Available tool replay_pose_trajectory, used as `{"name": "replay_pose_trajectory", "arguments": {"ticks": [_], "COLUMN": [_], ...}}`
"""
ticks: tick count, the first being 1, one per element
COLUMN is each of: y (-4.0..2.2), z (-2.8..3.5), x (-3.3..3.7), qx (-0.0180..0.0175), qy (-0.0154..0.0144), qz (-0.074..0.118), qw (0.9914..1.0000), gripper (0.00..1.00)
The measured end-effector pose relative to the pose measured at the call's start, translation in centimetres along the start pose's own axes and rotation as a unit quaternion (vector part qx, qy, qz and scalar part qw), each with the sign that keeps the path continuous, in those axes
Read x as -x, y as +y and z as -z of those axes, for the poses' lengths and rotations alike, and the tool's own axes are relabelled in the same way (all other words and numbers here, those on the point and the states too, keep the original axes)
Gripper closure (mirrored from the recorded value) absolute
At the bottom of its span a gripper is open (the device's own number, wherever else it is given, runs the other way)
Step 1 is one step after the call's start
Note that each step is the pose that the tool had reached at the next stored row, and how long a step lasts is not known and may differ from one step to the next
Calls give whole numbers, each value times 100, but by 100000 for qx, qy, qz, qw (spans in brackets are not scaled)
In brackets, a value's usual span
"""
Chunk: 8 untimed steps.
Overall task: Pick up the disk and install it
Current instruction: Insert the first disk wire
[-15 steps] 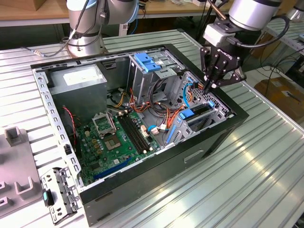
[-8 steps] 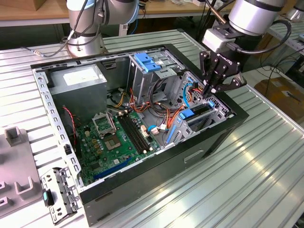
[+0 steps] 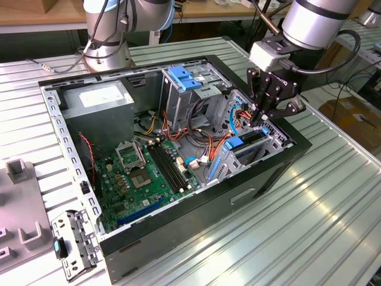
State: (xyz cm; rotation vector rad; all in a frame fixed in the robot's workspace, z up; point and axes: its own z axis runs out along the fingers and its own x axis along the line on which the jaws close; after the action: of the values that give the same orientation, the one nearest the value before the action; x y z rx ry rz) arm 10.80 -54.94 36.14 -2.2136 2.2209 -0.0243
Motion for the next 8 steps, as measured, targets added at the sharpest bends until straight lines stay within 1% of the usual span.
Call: {"name": "replay_pose_trajectory", "arguments": {"ticks": [2,4,8], "y": [1,1,5], "z": [-20,-60,-80], "x": [-1,0,0], "qx": [-1,0,0], "qy": [-7,-3,3], "qz": [-2,-4,-11], "qw": [100000,100000,100000], "gripper": [84,84,84]}}
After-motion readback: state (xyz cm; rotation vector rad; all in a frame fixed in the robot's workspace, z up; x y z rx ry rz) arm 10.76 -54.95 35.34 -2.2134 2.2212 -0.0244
